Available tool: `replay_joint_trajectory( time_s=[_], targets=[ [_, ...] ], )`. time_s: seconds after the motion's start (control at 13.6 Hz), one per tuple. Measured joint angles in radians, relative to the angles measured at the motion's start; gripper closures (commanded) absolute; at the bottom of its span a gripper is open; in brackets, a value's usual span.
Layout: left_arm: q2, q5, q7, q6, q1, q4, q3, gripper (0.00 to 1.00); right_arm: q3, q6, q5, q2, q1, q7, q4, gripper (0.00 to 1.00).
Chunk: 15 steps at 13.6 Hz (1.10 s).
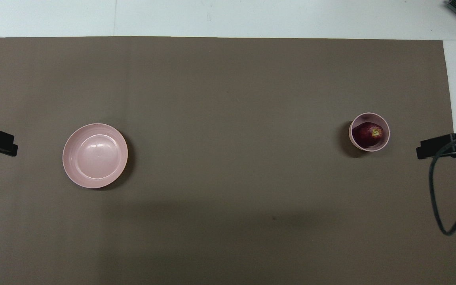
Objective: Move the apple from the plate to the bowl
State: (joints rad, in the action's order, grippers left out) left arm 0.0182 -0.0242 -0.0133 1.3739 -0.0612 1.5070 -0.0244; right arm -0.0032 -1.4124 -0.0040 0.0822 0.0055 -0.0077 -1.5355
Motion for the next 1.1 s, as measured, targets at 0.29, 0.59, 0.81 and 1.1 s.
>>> replay_joint_trajectory(
  time_s=[0.29, 0.59, 0.81, 1.1],
  targets=[
    [0.000, 0.000, 0.000, 0.000, 0.000, 0.000, 0.000, 0.00, -0.006, -0.001, 0.013, 0.000, 0.000, -0.009, -0.007, 0.00],
    [0.000, 0.000, 0.000, 0.000, 0.000, 0.000, 0.000, 0.00, -0.008, -0.020, 0.005, 0.000, -0.003, -0.046, -0.022, 0.00],
    [0.000, 0.000, 0.000, 0.000, 0.000, 0.000, 0.000, 0.00, -0.008, -0.020, 0.003, 0.000, -0.003, -0.047, -0.027, 0.00],
    [0.000, 0.000, 0.000, 0.000, 0.000, 0.000, 0.000, 0.00, -0.008, -0.020, 0.003, 0.002, -0.003, -0.047, -0.030, 0.00]
  ],
)
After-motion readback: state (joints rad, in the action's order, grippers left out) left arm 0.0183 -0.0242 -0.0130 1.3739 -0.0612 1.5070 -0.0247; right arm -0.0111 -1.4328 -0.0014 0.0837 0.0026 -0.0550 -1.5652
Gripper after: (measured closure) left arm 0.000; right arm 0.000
